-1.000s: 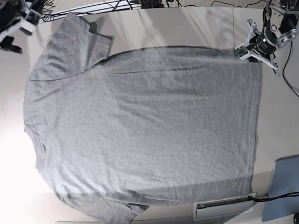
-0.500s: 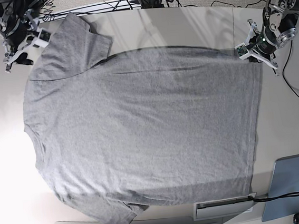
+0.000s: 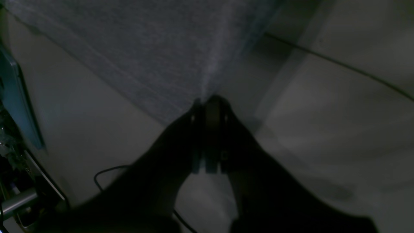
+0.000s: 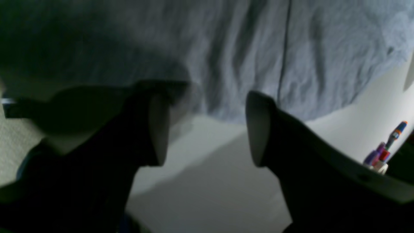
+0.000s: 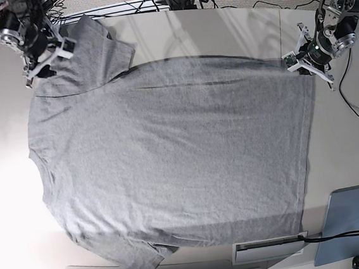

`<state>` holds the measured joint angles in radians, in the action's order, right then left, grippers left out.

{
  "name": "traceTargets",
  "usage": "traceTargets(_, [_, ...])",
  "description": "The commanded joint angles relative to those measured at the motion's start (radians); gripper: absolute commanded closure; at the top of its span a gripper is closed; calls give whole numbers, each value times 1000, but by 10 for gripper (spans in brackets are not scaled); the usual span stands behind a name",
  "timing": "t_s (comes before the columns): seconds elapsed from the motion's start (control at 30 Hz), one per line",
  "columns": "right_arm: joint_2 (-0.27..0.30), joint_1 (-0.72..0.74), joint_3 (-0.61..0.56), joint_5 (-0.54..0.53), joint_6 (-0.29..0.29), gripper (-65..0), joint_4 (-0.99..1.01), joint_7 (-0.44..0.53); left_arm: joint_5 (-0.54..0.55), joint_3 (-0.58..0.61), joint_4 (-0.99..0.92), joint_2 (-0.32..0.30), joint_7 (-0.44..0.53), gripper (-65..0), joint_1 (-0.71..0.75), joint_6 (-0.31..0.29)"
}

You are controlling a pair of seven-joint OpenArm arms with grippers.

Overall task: Fold the T-shirt properly
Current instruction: 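Grasp the shirt's shoulder edge with both grippers and lift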

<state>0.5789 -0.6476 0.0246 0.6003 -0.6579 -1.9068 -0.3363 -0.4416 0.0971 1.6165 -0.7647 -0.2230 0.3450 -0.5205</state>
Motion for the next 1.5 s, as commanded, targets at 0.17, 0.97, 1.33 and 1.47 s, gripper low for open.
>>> traceTargets(0.17, [14, 78, -74, 3, 4, -365, 71, -8, -11, 5, -10, -11, -47, 0, 15, -46])
traceTargets(0.97, [17, 98, -116, -83, 11, 0, 55, -194, 15, 5, -10, -14, -39, 0, 26, 19])
traceTargets(1.33, [80, -145, 27, -144, 11, 0, -168, -275, 217, 5, 147, -121, -187, 0, 165, 8])
traceTargets(1.47, [80, -245, 65, -144, 11, 0, -221, -307, 237, 5, 190, -129, -205, 0, 235, 3])
